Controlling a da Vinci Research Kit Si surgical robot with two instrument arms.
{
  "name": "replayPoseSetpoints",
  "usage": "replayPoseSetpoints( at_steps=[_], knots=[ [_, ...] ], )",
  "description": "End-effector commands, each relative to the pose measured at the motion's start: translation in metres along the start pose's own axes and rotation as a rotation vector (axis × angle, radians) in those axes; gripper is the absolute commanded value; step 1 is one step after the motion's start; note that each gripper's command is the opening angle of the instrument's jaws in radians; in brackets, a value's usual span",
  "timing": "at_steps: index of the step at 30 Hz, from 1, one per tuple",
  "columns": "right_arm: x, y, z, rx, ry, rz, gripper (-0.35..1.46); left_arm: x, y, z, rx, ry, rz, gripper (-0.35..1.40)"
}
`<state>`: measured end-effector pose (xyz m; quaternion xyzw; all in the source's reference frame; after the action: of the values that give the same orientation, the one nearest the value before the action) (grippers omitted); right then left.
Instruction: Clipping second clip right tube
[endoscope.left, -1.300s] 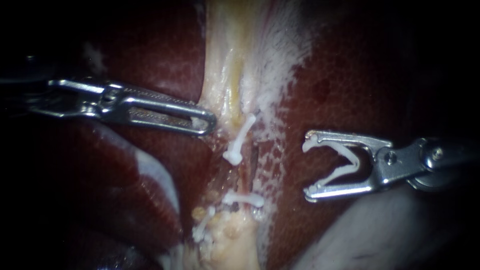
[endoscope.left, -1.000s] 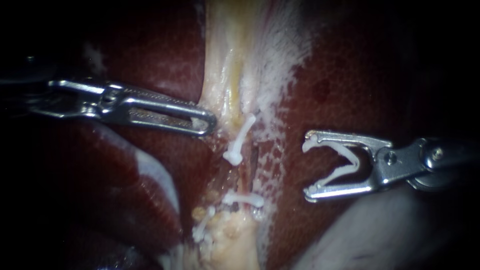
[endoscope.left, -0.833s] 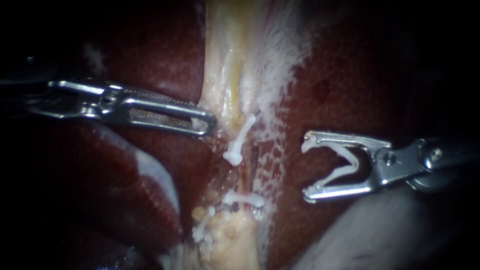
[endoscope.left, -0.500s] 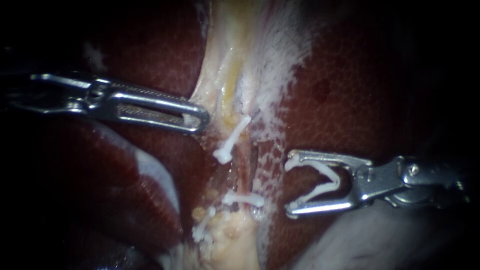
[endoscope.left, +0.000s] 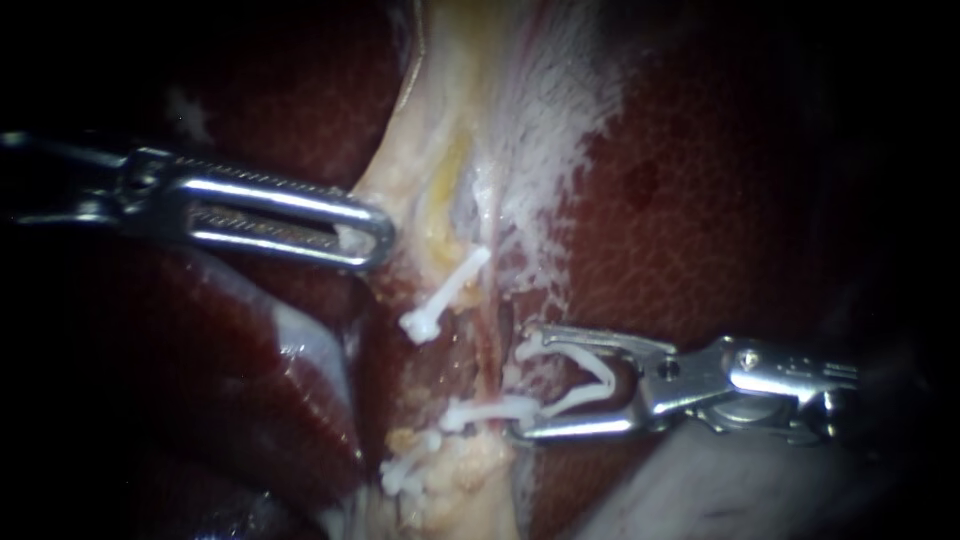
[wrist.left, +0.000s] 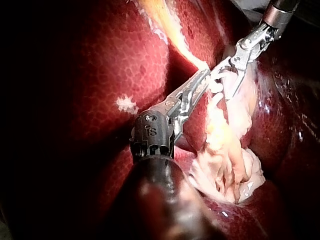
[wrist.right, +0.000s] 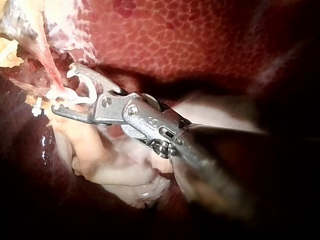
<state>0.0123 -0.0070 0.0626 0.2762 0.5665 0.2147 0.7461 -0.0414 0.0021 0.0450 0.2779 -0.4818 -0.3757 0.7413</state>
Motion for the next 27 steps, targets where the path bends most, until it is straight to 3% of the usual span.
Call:
replayPoseSetpoints(
  at_steps=[1,16,27],
  knots=[
    [0.0000,0.0000,0.0002,0.005,-0.002,0.003,0.60,0.0000,0.0000,0.0000,-0.001,0.000,0.000,-0.35],
    [0.0001,0.0001,0.0036,0.036,-0.012,0.023,0.58,0.0000,0.0000,0.0001,-0.001,0.000,0.000,-0.35],
    [0.0001,-0.0009,0.0037,0.046,-0.015,0.055,0.53,0.0000,0.0001,0.0002,-0.001,0.000,0.001,-0.35]
  ],
)
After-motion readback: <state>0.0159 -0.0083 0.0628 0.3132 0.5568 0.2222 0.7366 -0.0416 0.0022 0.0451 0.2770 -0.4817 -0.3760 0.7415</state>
